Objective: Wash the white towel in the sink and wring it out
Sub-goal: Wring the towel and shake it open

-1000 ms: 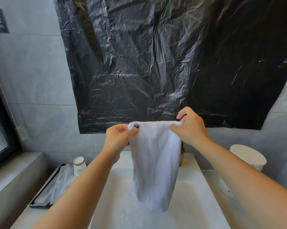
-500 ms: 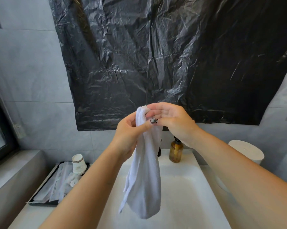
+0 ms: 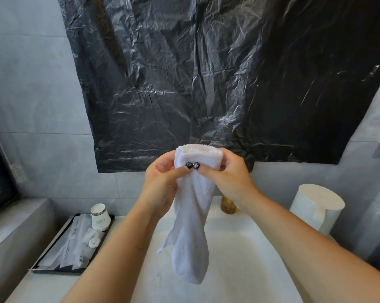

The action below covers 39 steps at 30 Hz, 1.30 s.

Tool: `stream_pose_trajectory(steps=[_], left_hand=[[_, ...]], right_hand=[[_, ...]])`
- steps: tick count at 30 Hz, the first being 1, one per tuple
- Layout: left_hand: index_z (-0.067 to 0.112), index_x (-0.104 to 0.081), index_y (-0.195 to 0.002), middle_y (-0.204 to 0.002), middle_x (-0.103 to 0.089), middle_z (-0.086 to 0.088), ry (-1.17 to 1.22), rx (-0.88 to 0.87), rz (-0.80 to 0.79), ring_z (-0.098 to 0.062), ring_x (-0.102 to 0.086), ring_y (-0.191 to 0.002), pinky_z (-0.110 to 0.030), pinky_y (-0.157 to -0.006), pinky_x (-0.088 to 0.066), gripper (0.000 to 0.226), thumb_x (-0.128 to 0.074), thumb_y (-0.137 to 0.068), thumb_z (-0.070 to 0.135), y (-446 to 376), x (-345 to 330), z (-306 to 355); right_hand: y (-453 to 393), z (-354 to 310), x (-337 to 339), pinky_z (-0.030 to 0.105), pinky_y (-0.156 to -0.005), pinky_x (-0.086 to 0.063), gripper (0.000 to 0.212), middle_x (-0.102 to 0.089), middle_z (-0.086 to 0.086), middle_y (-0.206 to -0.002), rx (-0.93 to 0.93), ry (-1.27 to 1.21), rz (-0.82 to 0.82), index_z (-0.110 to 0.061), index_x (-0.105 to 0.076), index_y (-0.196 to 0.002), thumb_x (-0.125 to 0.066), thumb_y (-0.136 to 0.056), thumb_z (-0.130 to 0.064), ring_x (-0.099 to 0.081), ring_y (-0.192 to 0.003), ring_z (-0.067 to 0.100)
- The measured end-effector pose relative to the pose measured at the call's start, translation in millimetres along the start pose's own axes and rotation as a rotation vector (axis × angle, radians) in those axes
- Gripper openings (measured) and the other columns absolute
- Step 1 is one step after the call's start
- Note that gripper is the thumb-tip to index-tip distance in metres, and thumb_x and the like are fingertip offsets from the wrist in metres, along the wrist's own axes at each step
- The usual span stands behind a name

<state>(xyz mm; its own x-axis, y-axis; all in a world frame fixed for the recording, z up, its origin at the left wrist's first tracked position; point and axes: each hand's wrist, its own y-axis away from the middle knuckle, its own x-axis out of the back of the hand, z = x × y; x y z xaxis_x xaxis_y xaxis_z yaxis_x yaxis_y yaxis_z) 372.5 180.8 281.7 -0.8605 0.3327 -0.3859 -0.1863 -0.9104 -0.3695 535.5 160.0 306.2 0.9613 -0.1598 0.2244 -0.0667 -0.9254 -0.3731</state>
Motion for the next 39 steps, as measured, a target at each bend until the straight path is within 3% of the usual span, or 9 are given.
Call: stream_pose_trajectory(steps=[4, 11, 19, 21, 23, 27, 30, 34, 39], left_hand=[[-0.001, -0.057, -0.126, -0.118, -0.065, -0.027, -0.014, 0.096, -0.077, -0.036, -0.064, -0.109, -0.047, -0.094, -0.052, 0.056, -0.074, -0.077, 0.020, 11, 6, -18], [0.003, -0.064, -0.118, -0.109, -0.071, -0.017, -0.115, 0.433, -0.234, -0.032, -0.068, -0.103, -0.043, -0.087, -0.055, 0.062, -0.082, -0.062, 0.024, 42, 5, -51], [0.012, -0.071, -0.100, -0.100, -0.072, -0.022, -0.416, 0.297, -0.077, -0.037, -0.071, -0.093, -0.053, -0.085, -0.055, 0.043, -0.083, -0.071, 0.041, 37, 11, -44], [0.013, -0.073, -0.088, -0.081, -0.071, -0.012, -0.452, 0.229, 0.015, -0.025, -0.067, -0.075, -0.039, -0.070, -0.054, 0.031, -0.080, -0.071, 0.038, 35, 9, -41], [0.013, -0.075, -0.081, -0.078, -0.071, -0.004, -0.465, 0.195, 0.062, -0.021, -0.066, -0.070, -0.032, -0.063, -0.053, 0.027, -0.080, -0.069, 0.037, 34, 8, -40], [0.021, -0.078, -0.075, -0.102, -0.070, 0.002, -0.549, 0.155, 0.097, -0.014, -0.070, -0.088, -0.035, -0.080, -0.059, 0.028, -0.083, -0.060, 0.045, 25, 3, -36], [0.017, -0.073, -0.082, -0.094, -0.072, -0.004, -0.521, 0.105, 0.094, -0.014, -0.070, -0.082, -0.034, -0.074, -0.059, 0.035, -0.081, -0.061, 0.043, 20, -10, -30], [0.020, -0.068, -0.074, -0.109, -0.063, -0.001, -0.467, -0.021, 0.118, -0.010, -0.062, -0.094, -0.028, -0.079, -0.052, 0.040, -0.074, -0.058, 0.056, 15, -15, -20], [0.013, -0.055, -0.125, -0.112, -0.071, -0.003, -0.079, 0.276, -0.309, -0.018, -0.068, -0.102, -0.028, -0.081, -0.054, 0.093, -0.092, -0.049, 0.051, 31, 14, -9]], right_hand=[[3, -16, -12, 0.022, -0.069, -0.055, 0.023, -0.069, -0.006, -0.088, 0.148, 0.015, 0.080, -0.017, -0.066, -0.093, -0.081, -0.077, -0.014, -0.064, -0.079, 0.001], [-21, -37, -9, 0.036, -0.074, -0.057, 0.025, -0.065, -0.008, -0.086, 0.178, 0.139, 0.276, -0.014, -0.065, -0.092, -0.080, -0.076, -0.027, -0.063, -0.084, 0.014], [-48, 37, 47, 0.039, -0.064, -0.060, 0.037, -0.068, 0.006, -0.087, -0.319, 0.300, 0.393, -0.009, -0.068, -0.090, -0.084, -0.069, -0.035, -0.066, -0.077, 0.023], [-40, 55, 51, 0.033, -0.056, -0.059, 0.046, -0.066, 0.008, -0.085, -0.586, 0.297, 0.296, -0.007, -0.066, -0.099, -0.086, -0.067, -0.032, -0.065, -0.070, 0.020], [-30, 69, 53, 0.037, -0.070, -0.061, 0.057, -0.066, 0.011, -0.098, -0.709, 0.347, 0.138, -0.003, -0.061, -0.112, -0.085, -0.068, -0.030, -0.067, -0.081, 0.022], [-3, 61, 50, 0.031, -0.097, -0.043, 0.095, -0.034, 0.004, -0.148, -0.317, 0.800, -0.403, -0.020, -0.022, -0.151, -0.079, -0.076, -0.023, -0.045, -0.123, 0.018], [19, 32, 25, 0.030, -0.092, -0.049, 0.083, -0.053, 0.002, -0.131, -0.150, 0.370, -0.725, -0.038, -0.036, -0.136, -0.079, -0.073, -0.004, -0.054, -0.111, 0.009], [22, 33, 3, 0.024, -0.065, -0.053, 0.063, -0.066, -0.008, -0.088, -0.137, 0.131, -0.367, -0.024, -0.059, -0.106, -0.077, -0.047, -0.015, -0.063, -0.081, 0.006], [18, 27, -5, 0.031, -0.070, -0.056, 0.042, -0.072, 0.001, -0.083, -0.211, -0.295, -0.132, -0.013, -0.069, -0.090, -0.075, -0.049, -0.013, -0.069, -0.081, 0.015]])
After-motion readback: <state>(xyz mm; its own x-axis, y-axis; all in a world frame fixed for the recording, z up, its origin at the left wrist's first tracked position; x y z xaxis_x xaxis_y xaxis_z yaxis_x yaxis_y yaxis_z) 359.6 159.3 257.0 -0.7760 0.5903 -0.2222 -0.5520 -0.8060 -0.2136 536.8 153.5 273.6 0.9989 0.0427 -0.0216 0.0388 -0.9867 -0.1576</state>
